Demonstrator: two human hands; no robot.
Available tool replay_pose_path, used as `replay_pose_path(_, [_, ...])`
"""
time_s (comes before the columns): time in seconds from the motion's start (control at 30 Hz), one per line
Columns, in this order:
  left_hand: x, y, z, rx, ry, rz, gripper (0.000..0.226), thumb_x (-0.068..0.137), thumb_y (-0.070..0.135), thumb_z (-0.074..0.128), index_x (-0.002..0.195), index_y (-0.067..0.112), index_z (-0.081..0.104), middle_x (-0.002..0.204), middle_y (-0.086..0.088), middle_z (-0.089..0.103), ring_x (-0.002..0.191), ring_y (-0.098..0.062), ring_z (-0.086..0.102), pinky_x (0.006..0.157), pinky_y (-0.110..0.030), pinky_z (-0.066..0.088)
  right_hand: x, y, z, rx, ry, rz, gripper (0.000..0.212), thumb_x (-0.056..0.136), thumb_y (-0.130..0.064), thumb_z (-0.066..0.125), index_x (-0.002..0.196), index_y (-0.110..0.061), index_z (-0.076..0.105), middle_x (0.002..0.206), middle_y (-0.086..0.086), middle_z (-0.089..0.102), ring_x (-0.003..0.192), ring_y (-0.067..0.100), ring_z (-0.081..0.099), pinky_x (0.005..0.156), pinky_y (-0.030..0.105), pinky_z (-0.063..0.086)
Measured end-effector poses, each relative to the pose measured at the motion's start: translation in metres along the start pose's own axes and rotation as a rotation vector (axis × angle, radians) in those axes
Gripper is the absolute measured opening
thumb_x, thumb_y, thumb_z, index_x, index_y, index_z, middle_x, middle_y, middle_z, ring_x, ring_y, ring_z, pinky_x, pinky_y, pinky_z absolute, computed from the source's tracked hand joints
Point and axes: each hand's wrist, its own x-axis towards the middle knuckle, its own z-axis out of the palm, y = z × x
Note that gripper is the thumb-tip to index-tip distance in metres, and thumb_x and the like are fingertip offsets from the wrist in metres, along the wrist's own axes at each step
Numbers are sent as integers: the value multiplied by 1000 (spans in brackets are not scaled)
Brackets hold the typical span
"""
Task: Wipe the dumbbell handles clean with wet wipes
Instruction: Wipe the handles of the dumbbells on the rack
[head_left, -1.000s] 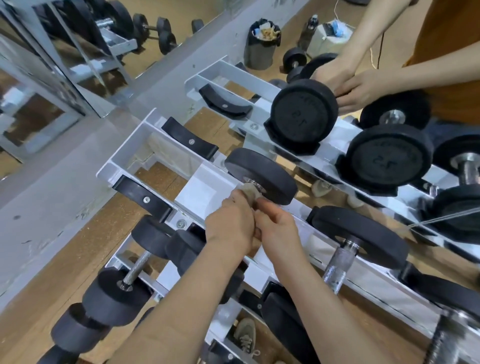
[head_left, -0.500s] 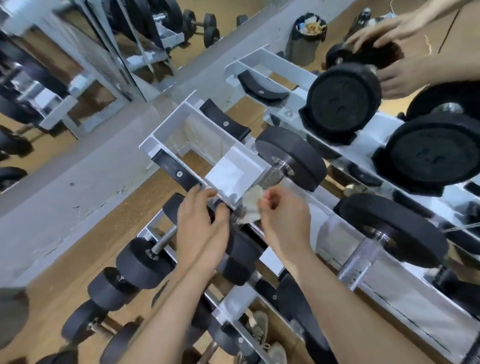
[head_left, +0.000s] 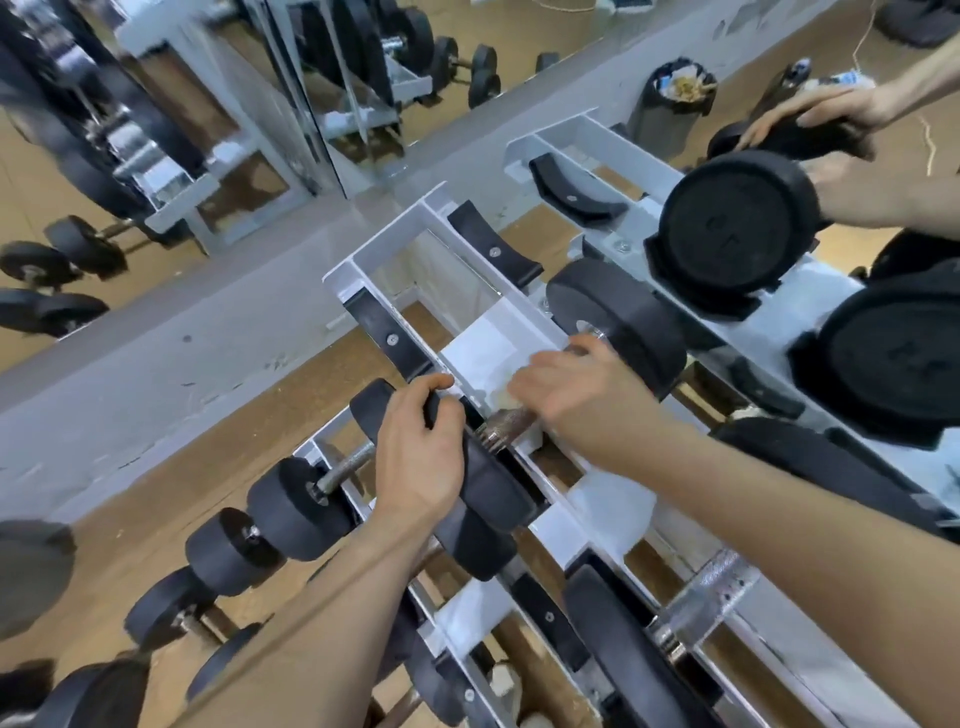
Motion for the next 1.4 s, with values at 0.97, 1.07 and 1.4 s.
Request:
replay_pose_path(0.97, [10,-5,1,-41,-59,5,37,75,45,35,103,36,59,111,-4,60,105,-27,56,96,-47,44,-18,-91,-35,1341,-255,1019,59,78,-62,36,87,-11,64,95,8,68,92,25,62,92,52,45])
replay_pose_path(1.07, [9,-7,1,-71,-67,4,35,77,42,37,104,34,59,112,-4,59,106,-22,54,97,-42,43,-25,-96,-35,1411,-153,938,46,96,-43,38,114,-11,65,122,5,65,117,20,57,105,47,41])
replay_pose_path(1.4, [7,-6,-1,-53,-82,4,24,91,26,43,108,29,59,119,3,54,112,-12,48,89,-30,35,-4,-47,-27,666,-339,341,45,100,-13,41,139,-33,47,93,-3,51,97,17,43,86,36,45])
